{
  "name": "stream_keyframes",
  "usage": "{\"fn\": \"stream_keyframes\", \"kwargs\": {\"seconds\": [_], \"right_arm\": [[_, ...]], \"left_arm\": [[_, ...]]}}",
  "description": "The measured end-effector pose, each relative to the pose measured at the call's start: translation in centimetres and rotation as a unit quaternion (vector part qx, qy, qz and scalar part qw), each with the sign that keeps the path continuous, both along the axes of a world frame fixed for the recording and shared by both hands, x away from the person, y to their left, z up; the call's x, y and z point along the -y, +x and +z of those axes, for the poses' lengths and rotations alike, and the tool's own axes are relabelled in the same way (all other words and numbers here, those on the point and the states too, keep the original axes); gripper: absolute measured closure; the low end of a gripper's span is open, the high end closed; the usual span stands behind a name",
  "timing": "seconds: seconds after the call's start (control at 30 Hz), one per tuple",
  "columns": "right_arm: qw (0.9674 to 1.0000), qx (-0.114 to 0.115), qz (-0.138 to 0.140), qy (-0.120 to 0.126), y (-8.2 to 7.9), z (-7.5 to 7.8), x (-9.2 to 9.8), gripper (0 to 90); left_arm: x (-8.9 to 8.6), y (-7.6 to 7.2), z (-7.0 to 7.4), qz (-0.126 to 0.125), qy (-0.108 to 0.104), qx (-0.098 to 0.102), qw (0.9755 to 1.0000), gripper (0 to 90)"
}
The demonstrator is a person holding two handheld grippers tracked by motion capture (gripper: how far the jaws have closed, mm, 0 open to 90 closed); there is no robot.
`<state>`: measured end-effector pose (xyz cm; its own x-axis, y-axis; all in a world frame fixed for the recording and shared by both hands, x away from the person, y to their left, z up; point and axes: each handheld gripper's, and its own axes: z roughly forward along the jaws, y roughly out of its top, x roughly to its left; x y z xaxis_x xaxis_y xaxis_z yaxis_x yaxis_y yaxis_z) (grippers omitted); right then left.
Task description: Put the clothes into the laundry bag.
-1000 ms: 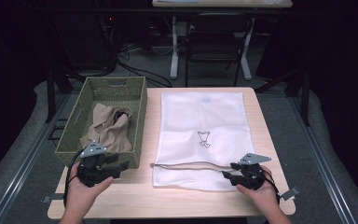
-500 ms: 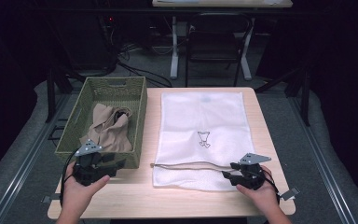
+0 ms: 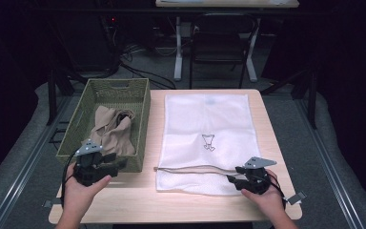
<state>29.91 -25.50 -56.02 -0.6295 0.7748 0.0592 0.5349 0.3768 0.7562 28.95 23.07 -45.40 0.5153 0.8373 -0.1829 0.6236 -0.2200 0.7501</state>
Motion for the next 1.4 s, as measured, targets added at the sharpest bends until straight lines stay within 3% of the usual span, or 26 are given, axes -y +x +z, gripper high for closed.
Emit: {"fn": "stream_keyframes", "kwargs": {"seconds": [0.23,0.6,0.83,1.07,1.2,1.23,1.4], "right_arm": [[1.0000,0.004,0.006,-0.001,-0.1,0.1,-0.1,47.9],[0.9999,0.007,0.011,-0.003,-0.2,0.2,-0.2,47.9],[0.9999,0.008,0.014,-0.003,-0.2,0.2,-0.2,47.9],[0.9999,0.007,0.013,-0.002,-0.2,0.2,-0.3,47.9],[0.9999,0.007,0.013,-0.002,-0.2,0.2,-0.3,47.8],[0.9999,0.007,0.013,-0.001,-0.2,0.2,-0.3,47.9],[0.9999,0.007,0.013,-0.001,-0.2,0.2,-0.3,47.9]], "left_arm": [[-0.1,1.1,0.4,0.012,0.001,-0.005,0.9999,47.0],[0.6,3.7,1.6,0.013,0.029,-0.013,0.9994,47.0],[0.7,5.2,1.8,0.015,0.033,-0.023,0.9991,47.0],[0.3,7.0,2.5,0.030,0.054,-0.033,0.9975,46.5],[0.1,7.8,2.6,0.039,0.055,-0.038,0.9970,46.5],[-0.1,8.3,2.6,0.041,0.056,-0.047,0.9964,46.5],[-0.5,9.7,2.3,0.057,0.064,-0.059,0.9945,46.5]]}}
